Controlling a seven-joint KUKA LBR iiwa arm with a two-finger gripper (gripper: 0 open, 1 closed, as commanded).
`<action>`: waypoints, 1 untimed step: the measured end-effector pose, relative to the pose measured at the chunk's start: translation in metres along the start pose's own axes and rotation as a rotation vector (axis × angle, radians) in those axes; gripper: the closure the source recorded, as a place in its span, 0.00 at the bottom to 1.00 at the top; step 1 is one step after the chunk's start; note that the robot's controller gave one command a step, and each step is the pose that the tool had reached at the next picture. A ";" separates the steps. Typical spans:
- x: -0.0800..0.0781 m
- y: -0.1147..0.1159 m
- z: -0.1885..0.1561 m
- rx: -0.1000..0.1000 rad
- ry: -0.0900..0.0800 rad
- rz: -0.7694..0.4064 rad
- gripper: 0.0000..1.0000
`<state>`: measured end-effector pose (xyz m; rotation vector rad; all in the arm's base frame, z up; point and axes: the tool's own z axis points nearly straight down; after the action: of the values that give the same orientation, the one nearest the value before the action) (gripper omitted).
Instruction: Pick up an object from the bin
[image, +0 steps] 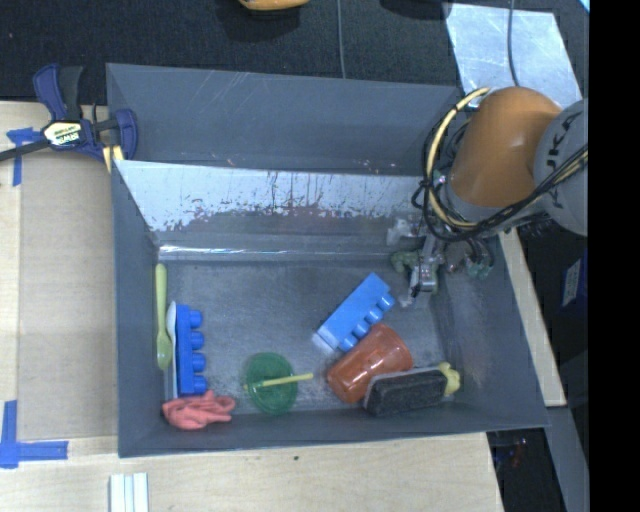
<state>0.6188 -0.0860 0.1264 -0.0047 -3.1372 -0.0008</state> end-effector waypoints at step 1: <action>-0.002 0.000 -0.004 0.001 -0.008 -0.002 0.00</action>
Offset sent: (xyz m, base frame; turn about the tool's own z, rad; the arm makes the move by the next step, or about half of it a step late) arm -0.0314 0.0393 -0.0512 0.2121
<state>0.6209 -0.0859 0.1309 -0.0020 -3.1452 0.0009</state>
